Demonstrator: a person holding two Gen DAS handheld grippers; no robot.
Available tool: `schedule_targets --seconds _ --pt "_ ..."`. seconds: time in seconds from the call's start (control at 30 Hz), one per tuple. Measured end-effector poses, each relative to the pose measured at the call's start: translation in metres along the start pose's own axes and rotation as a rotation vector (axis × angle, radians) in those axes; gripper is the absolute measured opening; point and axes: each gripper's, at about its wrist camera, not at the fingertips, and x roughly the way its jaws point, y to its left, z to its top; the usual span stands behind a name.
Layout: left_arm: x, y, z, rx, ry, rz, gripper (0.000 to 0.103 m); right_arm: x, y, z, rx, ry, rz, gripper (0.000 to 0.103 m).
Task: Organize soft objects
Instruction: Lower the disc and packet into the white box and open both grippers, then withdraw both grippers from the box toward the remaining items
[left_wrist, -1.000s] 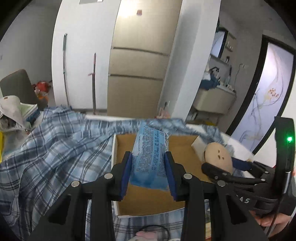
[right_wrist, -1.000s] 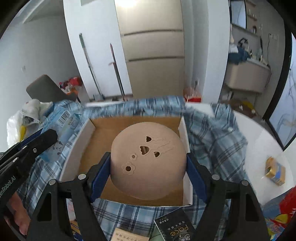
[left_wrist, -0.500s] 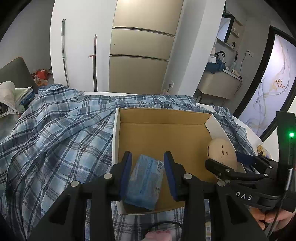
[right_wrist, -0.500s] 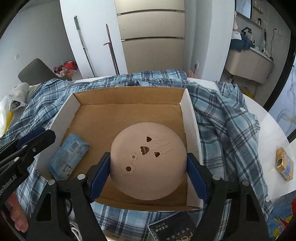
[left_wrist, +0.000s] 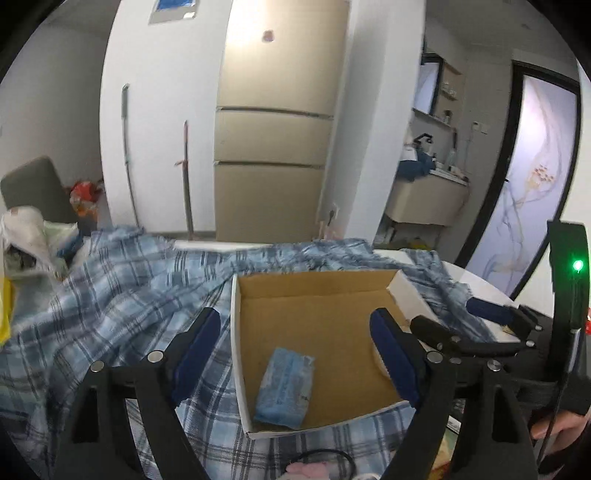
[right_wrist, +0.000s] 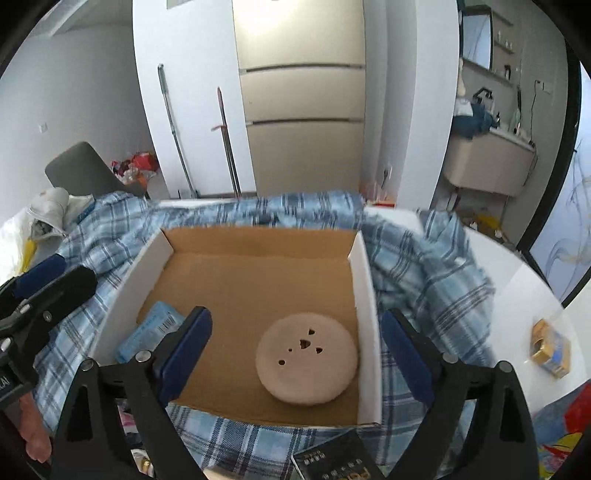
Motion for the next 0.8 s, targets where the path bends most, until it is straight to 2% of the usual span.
schedule_targets --seconds 0.2,0.33,0.43,0.6,0.8 --pt "-0.052 -0.008 0.015 0.01 -0.081 -0.028 0.085 -0.06 -0.005 0.011 0.0 -0.109 0.01 0.093" --pt "-0.089 -0.01 0.013 0.026 -0.146 -0.018 0.085 -0.1 -0.007 0.013 -0.009 -0.178 0.013 0.093" --pt "-0.112 -0.007 0.007 0.017 -0.161 -0.032 0.085 -0.124 -0.006 0.009 -0.007 -0.217 0.028 0.093" --pt "-0.148 -0.009 -0.009 0.028 -0.186 -0.046 0.085 -0.153 0.001 -0.004 -0.011 -0.254 0.038 0.093" --pt "-0.169 -0.011 -0.036 0.029 -0.184 -0.064 0.085 -0.165 0.012 -0.025 -0.011 -0.243 0.039 0.093"
